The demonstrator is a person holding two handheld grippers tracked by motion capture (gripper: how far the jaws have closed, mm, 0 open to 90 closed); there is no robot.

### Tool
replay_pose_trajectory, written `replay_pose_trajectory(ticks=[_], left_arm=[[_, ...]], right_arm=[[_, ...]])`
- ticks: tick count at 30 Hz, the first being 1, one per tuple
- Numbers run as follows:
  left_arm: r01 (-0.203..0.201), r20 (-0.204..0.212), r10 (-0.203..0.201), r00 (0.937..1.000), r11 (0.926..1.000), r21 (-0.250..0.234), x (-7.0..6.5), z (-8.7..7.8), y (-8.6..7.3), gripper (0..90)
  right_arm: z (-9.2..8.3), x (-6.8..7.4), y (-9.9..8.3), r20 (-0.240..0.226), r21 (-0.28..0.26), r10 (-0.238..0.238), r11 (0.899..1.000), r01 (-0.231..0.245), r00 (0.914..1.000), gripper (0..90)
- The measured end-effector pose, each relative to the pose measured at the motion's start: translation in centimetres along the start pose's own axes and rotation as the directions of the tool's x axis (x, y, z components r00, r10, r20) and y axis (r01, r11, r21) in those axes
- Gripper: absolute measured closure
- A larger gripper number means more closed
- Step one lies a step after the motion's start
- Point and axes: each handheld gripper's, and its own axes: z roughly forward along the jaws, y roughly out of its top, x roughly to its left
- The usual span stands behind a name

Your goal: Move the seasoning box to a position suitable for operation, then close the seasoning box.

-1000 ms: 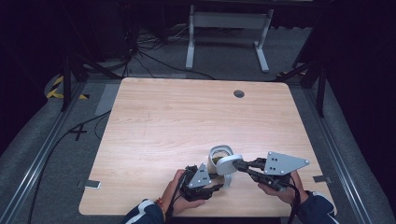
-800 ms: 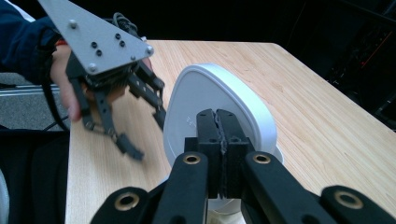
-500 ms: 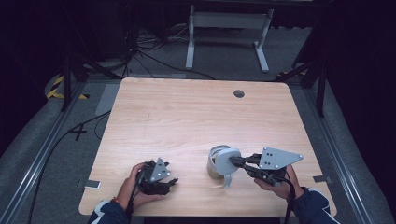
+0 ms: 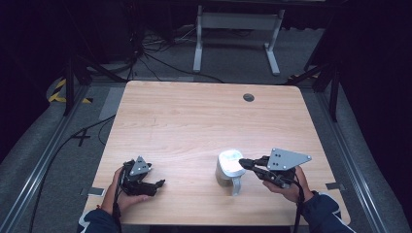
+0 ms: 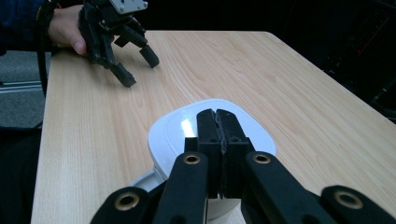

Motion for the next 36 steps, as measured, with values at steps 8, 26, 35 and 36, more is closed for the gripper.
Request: replay_pose_trajectory(ticks=[8,26,35,36], left_arm=[[-0.005,-0.003,0.005,1.0000,1.0000,0.001,0.1,0.0,0.0,18.8],[0.001,-0.005,-0.001,1.0000,1.0000,0.007,0.1,0.0,0.1,17.2],[-0.004,0.001,0.004,1.0000,0.9999,0.010,0.2,0.2,0.2,15.7],[0.003,0.003,-0.003,1.0000,0.9999,0.010,0.1,0.3,0.3,15.5]], right_arm=[[-1.0,-0.5,-0.4,0.041,0.010,0.006,1.000,-0.006,0.9992,90.0],[-2.7,-2.1,-2.0,0.150,0.060,0.027,0.998,-0.036,0.9883,85.3],[-4.1,-3.0,-4.4,0.207,0.124,0.054,0.989,-0.081,0.9768,77.7],[-4.2,-3.2,-4.8,0.206,0.123,0.067,0.988,-0.094,0.9763,76.5]])
